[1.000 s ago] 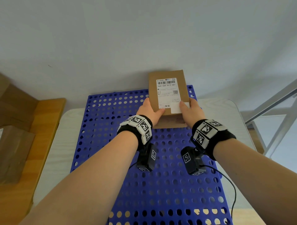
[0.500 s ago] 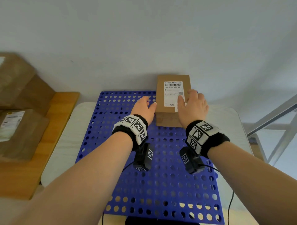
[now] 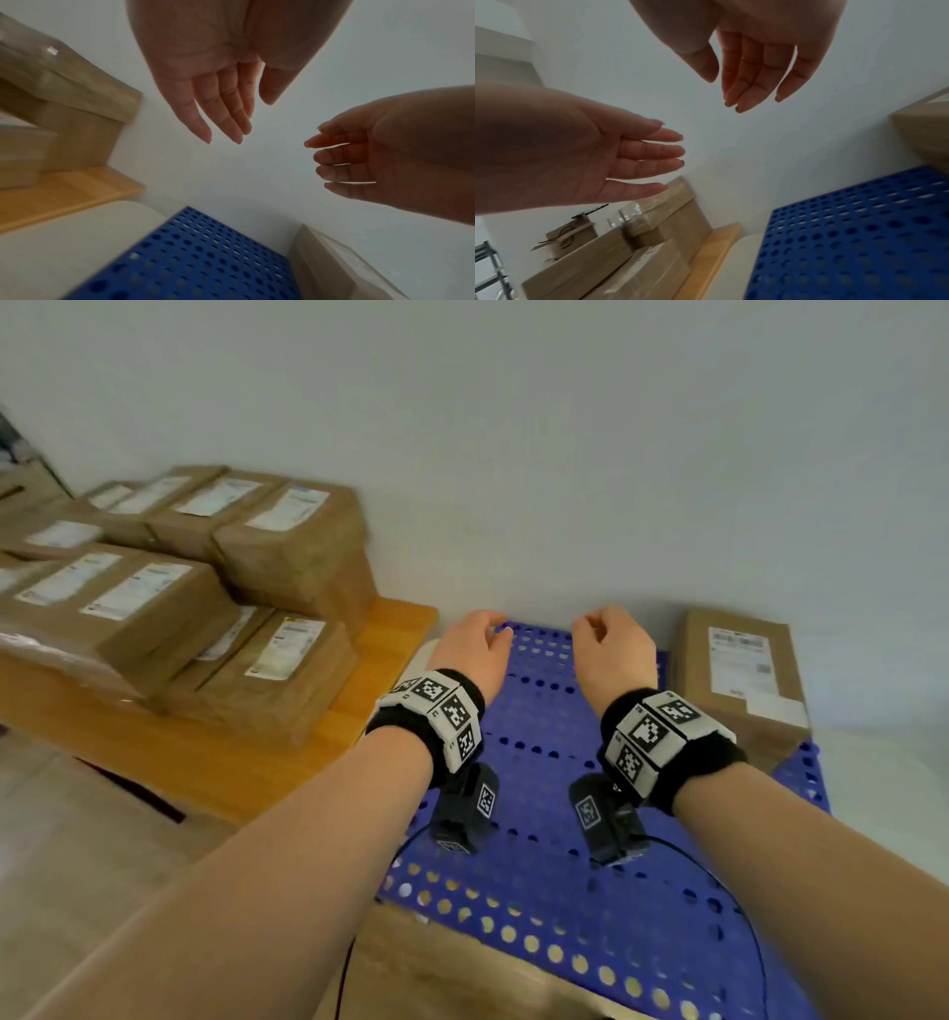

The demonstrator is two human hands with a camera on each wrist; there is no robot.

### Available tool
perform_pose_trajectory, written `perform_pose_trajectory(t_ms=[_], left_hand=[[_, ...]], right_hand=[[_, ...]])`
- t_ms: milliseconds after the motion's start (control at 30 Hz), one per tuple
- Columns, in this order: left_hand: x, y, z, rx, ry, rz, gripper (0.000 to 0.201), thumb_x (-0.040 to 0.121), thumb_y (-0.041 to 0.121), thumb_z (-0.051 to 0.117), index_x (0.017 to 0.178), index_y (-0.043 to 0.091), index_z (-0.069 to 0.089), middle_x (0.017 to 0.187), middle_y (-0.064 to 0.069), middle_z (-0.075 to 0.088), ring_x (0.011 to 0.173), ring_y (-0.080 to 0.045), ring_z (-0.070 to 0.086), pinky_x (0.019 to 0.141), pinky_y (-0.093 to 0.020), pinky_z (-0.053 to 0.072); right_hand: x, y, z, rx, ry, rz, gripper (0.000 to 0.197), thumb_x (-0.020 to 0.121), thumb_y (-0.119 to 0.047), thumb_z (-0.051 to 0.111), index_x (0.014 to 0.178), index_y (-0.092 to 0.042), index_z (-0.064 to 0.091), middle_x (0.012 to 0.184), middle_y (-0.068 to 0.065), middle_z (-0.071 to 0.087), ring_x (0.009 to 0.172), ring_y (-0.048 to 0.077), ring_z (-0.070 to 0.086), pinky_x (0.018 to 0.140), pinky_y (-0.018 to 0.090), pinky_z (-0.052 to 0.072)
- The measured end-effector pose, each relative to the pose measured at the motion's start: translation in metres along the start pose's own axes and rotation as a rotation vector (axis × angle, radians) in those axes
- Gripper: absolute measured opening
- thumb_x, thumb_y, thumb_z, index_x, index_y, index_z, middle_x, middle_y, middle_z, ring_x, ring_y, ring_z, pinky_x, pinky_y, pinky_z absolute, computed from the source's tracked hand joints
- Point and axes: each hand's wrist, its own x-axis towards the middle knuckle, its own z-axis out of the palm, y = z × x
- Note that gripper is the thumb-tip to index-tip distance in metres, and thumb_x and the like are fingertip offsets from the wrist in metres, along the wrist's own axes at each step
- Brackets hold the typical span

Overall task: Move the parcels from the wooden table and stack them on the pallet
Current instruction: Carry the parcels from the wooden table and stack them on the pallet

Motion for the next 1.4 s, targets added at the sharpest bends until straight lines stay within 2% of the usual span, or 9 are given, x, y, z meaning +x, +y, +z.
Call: perform_pose_trajectory(t_ms=[167, 267, 500, 633, 833, 1000, 1067, 1133, 1400], left_hand=[[-0.026, -0.07, -0.107, 0.054, 0.129, -0.03, 0.033, 0.095, 0.026, 0.046, 0.125, 0.014, 0.054, 0.118, -0.007, 0.063, 0.108, -0.021, 0.059, 0.094, -0.028, 0.043], [-0.043, -0.106, -0.163, 0.067, 0.161, -0.054, 0.034, 0.096, 0.029, 0.044, 0.127, 0.018, 0.052, 0.119, -0.003, 0.062, 0.106, -0.019, 0.059, 0.09, -0.03, 0.045], [-0.061, -0.17, -0.256, 0.077, 0.221, -0.11, 0.035, 0.098, 0.027, 0.042, 0.131, 0.017, 0.049, 0.128, -0.001, 0.057, 0.114, -0.016, 0.053, 0.087, -0.023, 0.038], [-0.051, -0.203, -0.288, 0.021, 0.271, -0.185, 0.035, 0.097, 0.028, 0.044, 0.131, 0.018, 0.049, 0.126, -0.001, 0.057, 0.106, -0.014, 0.053, 0.085, -0.024, 0.04], [-0.01, -0.244, -0.332, 0.078, 0.322, -0.253, 0.035, 0.097, 0.027, 0.044, 0.13, 0.018, 0.048, 0.127, -0.001, 0.056, 0.115, -0.016, 0.052, 0.087, -0.024, 0.038], [0.037, -0.282, -0.367, 0.202, 0.301, -0.335, 0.04, 0.094, 0.03, 0.048, 0.133, 0.018, 0.047, 0.131, -0.002, 0.054, 0.116, -0.018, 0.052, 0.089, -0.025, 0.039], [0.052, -0.296, -0.379, 0.254, 0.315, -0.361, 0.043, 0.092, 0.034, 0.05, 0.133, 0.02, 0.047, 0.135, -0.005, 0.049, 0.119, -0.023, 0.05, 0.097, -0.033, 0.042], [0.061, -0.308, -0.389, 0.286, 0.312, -0.402, 0.046, 0.09, 0.036, 0.052, 0.133, 0.021, 0.046, 0.138, -0.009, 0.043, 0.123, -0.028, 0.045, 0.102, -0.042, 0.04], [0.087, -0.346, -0.41, 0.411, 0.151, -0.334, 0.052, 0.091, 0.036, 0.05, 0.138, 0.018, 0.038, 0.141, -0.011, 0.039, 0.128, -0.03, 0.038, 0.106, -0.041, 0.033]], right_hand=[[-0.05, -0.073, 0.089, 0.046, -0.1, -0.03, 0.023, 0.096, -0.025, 0.044, 0.102, -0.009, 0.058, 0.088, 0.004, 0.059, 0.079, 0.021, 0.052, 0.067, 0.026, 0.035], [-0.077, -0.112, 0.142, 0.081, -0.142, -0.042, 0.022, 0.096, -0.027, 0.045, 0.104, -0.012, 0.059, 0.09, 0.004, 0.064, 0.081, 0.021, 0.058, 0.067, 0.028, 0.042], [-0.11, -0.181, 0.226, 0.099, -0.266, -0.076, 0.02, 0.096, -0.028, 0.044, 0.103, -0.014, 0.056, 0.088, 0.002, 0.062, 0.075, 0.02, 0.058, 0.059, 0.026, 0.041], [-0.109, -0.208, 0.267, 0.074, -0.327, -0.11, 0.019, 0.096, -0.028, 0.044, 0.105, -0.015, 0.054, 0.091, -0.002, 0.055, 0.077, 0.015, 0.053, 0.064, 0.027, 0.041], [-0.084, -0.236, 0.332, 0.132, -0.408, -0.063, 0.022, 0.097, -0.029, 0.044, 0.107, -0.012, 0.055, 0.08, -0.005, 0.053, 0.066, 0.008, 0.048, 0.065, 0.029, 0.045], [-0.052, -0.268, 0.388, 0.123, -0.562, 0.017, 0.043, 0.095, -0.036, 0.047, 0.129, -0.009, 0.043, 0.116, 0.006, 0.055, 0.099, 0.02, 0.052, 0.076, 0.028, 0.039], [-0.045, -0.279, 0.409, 0.122, -0.579, 0.052, 0.054, 0.094, -0.039, 0.05, 0.135, -0.008, 0.037, 0.126, 0.009, 0.053, 0.104, 0.022, 0.052, 0.077, 0.028, 0.04], [-0.043, -0.285, 0.427, 0.104, -0.583, 0.094, 0.064, 0.092, -0.043, 0.052, 0.14, -0.006, 0.03, 0.131, 0.012, 0.05, 0.106, 0.025, 0.054, 0.077, 0.031, 0.045], [-0.059, -0.291, 0.468, 0.115, -0.5, 0.29, 0.073, 0.087, -0.053, 0.054, 0.14, -0.007, 0.032, 0.132, 0.009, 0.053, 0.111, 0.026, 0.056, 0.077, 0.03, 0.047]])
